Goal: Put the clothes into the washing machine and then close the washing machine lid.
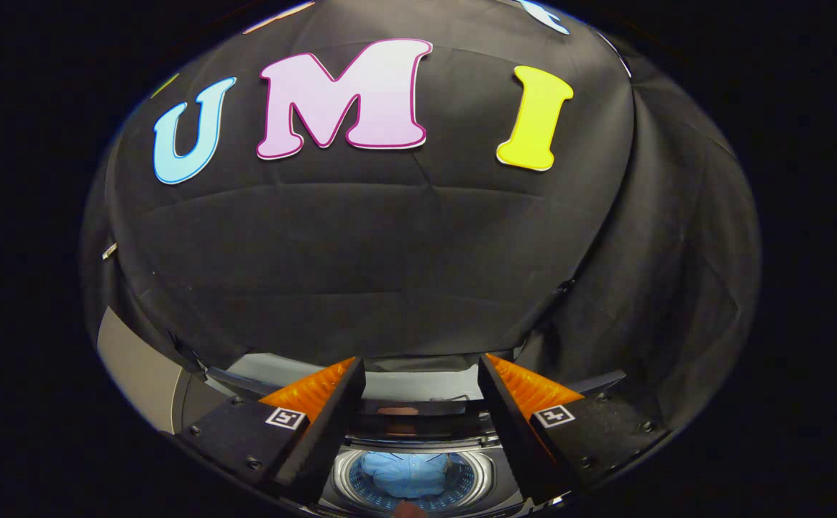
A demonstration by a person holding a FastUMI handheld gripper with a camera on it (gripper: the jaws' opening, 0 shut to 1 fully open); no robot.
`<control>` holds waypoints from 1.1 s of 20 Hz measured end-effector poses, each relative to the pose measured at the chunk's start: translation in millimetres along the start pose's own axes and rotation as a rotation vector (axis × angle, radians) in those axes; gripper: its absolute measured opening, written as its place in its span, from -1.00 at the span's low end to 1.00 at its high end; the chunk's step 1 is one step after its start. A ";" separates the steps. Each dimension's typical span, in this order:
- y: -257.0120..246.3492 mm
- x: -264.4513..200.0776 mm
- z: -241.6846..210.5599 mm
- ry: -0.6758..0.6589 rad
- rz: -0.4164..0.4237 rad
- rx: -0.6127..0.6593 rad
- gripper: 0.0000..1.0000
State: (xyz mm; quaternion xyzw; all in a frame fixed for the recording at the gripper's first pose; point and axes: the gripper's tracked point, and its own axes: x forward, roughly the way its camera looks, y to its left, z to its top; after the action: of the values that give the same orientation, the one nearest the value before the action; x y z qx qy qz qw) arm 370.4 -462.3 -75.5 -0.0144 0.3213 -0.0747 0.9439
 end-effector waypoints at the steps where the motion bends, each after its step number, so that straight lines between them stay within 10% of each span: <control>1: -1.3 2.3 -0.9 0.000 0.009 0.030 0.98; 22: -2.9 -76.0 -55.5 -0.164 0.043 0.046 0.99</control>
State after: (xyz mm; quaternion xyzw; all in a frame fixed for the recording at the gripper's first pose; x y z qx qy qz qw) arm 276.8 -452.6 -73.3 0.0082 0.2412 -0.0605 0.9686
